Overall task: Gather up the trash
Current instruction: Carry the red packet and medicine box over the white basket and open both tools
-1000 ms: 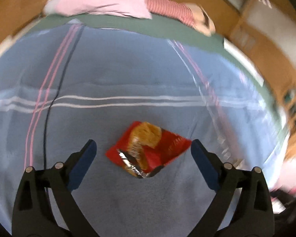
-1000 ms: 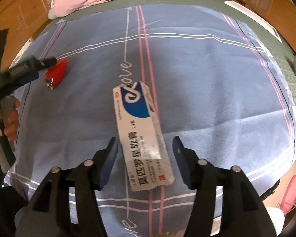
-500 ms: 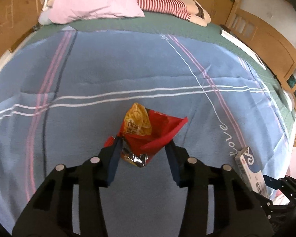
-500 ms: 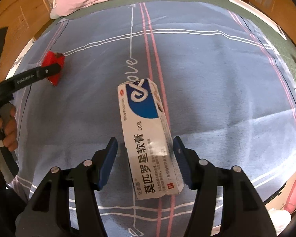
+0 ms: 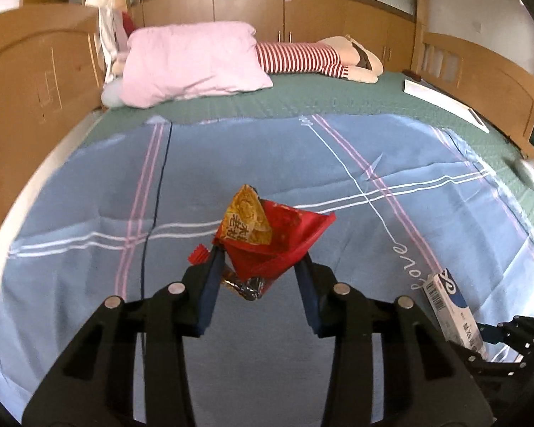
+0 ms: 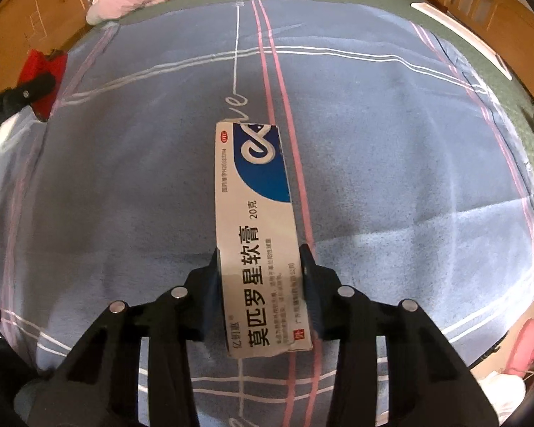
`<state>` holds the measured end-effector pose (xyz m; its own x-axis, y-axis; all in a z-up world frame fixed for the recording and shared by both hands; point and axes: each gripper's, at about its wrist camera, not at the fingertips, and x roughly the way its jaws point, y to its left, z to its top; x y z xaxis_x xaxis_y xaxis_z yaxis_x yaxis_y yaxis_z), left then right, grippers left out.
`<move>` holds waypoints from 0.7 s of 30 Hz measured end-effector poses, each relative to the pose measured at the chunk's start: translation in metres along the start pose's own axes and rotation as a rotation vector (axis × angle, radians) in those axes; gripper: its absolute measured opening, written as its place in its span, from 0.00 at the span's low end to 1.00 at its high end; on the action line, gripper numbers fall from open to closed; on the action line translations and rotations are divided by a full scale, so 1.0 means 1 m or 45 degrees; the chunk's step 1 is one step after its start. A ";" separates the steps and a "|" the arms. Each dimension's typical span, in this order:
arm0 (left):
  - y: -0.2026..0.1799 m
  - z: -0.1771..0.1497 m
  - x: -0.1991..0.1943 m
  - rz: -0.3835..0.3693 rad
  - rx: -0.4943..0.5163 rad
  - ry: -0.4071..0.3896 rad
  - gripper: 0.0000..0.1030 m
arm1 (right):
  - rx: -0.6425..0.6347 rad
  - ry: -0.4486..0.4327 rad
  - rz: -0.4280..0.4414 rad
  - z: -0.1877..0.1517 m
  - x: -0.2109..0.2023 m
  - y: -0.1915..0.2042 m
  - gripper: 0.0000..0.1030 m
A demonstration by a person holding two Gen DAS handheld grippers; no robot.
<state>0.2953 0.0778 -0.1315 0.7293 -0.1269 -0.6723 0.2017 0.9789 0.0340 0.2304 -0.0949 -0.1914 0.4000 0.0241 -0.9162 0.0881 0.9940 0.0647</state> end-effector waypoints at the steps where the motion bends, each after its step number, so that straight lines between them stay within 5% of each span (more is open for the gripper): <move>1: 0.000 0.001 -0.002 0.007 0.007 -0.010 0.39 | 0.025 -0.019 0.049 0.000 -0.006 -0.001 0.40; 6: -0.006 0.003 -0.017 0.027 0.044 -0.076 0.39 | 0.029 -0.120 0.045 0.002 -0.031 0.001 0.40; 21: -0.013 0.001 -0.026 0.050 0.095 -0.106 0.39 | 0.023 -0.057 0.064 -0.017 -0.030 0.008 0.40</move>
<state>0.2741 0.0687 -0.1136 0.7887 -0.1047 -0.6058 0.2178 0.9691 0.1160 0.2041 -0.0863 -0.1701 0.4451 0.0690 -0.8928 0.0828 0.9896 0.1177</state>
